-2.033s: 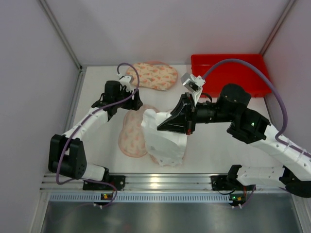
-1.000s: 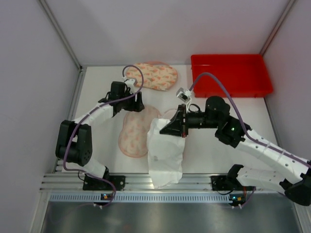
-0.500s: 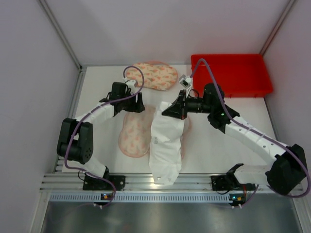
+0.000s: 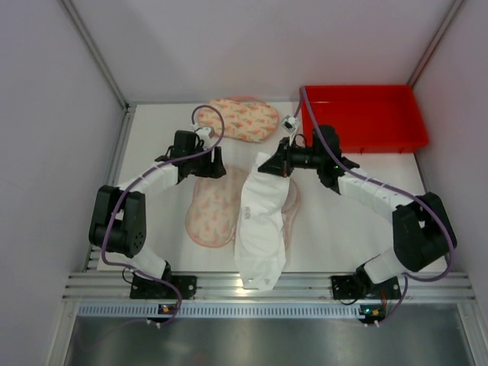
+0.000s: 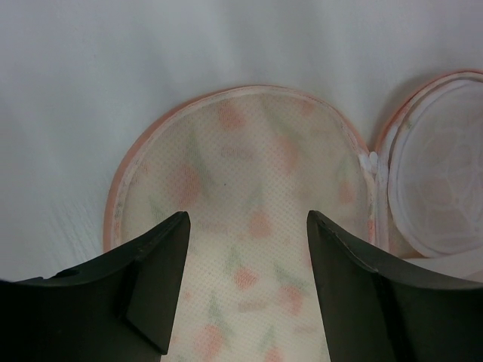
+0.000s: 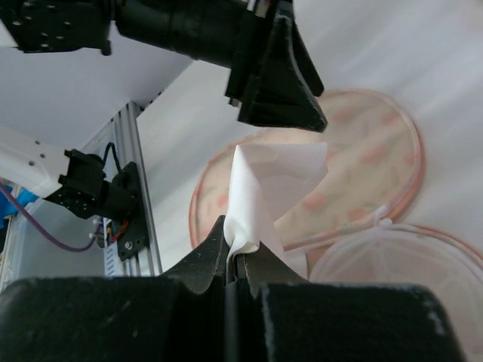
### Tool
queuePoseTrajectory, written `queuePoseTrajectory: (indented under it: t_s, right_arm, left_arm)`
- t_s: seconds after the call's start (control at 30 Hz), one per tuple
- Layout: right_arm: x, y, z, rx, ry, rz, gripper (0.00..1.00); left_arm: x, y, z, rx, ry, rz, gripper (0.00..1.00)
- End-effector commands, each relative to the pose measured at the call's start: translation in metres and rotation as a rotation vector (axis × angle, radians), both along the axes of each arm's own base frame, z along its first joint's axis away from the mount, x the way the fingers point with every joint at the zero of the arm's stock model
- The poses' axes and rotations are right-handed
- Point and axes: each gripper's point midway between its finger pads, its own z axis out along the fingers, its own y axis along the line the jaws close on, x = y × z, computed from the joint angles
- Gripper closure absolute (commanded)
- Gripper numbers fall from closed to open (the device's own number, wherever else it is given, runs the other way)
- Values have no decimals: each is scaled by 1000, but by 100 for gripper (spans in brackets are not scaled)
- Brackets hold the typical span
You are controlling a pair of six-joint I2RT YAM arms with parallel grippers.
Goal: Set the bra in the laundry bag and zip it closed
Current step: Place the bra in the laundry bag.
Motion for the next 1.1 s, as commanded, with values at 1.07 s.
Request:
queuePoseTrajectory:
  t_s: [1.07]
  right_arm:
    - [123,-62,-90,-212,27,-330,100]
  left_arm:
    - [-4,11,-23,-6,64,38,31]
